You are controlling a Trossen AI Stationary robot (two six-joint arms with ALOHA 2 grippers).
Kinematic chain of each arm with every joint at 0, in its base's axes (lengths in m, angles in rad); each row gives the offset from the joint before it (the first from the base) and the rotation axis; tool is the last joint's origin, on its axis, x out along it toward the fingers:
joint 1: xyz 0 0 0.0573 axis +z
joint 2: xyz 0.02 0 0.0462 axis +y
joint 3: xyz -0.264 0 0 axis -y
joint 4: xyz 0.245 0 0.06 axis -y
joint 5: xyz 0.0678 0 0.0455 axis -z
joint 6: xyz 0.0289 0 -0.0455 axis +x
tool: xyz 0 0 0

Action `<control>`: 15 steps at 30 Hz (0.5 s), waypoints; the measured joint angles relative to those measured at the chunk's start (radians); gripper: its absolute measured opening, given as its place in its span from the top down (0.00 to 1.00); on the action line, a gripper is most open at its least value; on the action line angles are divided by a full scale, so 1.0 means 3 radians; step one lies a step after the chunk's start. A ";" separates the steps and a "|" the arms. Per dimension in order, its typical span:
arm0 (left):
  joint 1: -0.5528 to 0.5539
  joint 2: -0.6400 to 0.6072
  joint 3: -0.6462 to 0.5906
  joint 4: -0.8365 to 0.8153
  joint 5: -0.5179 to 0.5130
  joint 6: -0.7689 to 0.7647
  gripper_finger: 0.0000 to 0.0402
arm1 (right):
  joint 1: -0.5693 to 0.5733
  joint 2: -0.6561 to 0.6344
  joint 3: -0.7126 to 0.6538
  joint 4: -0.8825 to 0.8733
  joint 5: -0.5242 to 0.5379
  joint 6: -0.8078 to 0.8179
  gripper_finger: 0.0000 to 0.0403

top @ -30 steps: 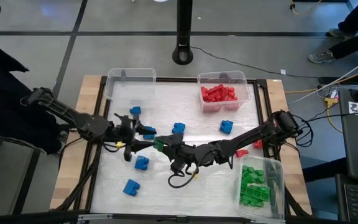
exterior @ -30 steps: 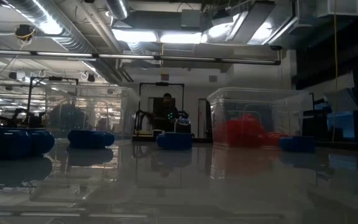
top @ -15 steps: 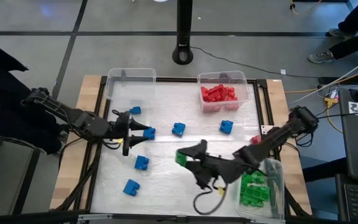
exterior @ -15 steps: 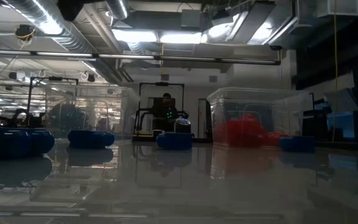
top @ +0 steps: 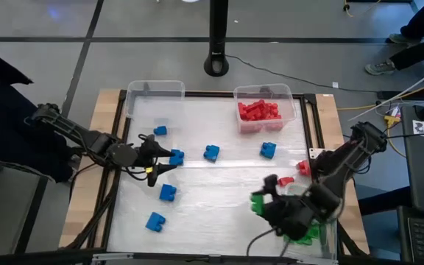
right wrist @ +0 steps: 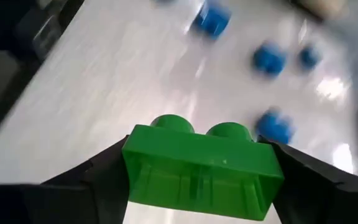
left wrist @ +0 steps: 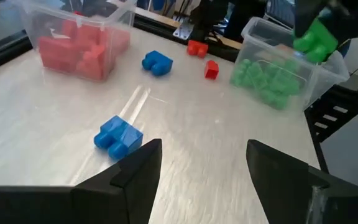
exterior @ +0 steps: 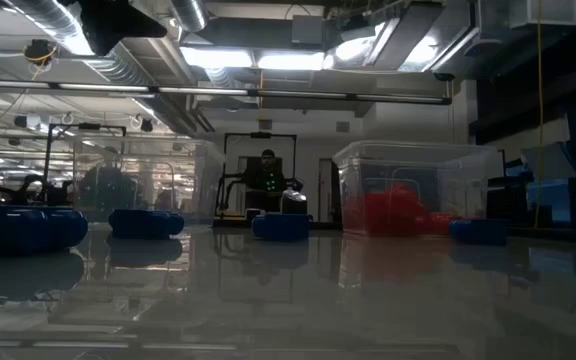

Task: Sort blocks
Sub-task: Put the green game piece into the bottom right transparent bin

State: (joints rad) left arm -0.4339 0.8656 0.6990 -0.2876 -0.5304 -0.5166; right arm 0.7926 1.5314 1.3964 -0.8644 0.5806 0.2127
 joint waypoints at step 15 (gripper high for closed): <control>0.0004 -0.0002 -0.0155 0.0021 -0.0058 -0.0102 0.44 | 0.1275 0.0000 -0.0001 -0.1710 -0.0356 0.3538 0.24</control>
State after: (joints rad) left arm -0.4328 0.8650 0.6525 -0.2812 -0.5480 -0.5473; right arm 1.1753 1.5314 1.3960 -1.3775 0.4739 1.2741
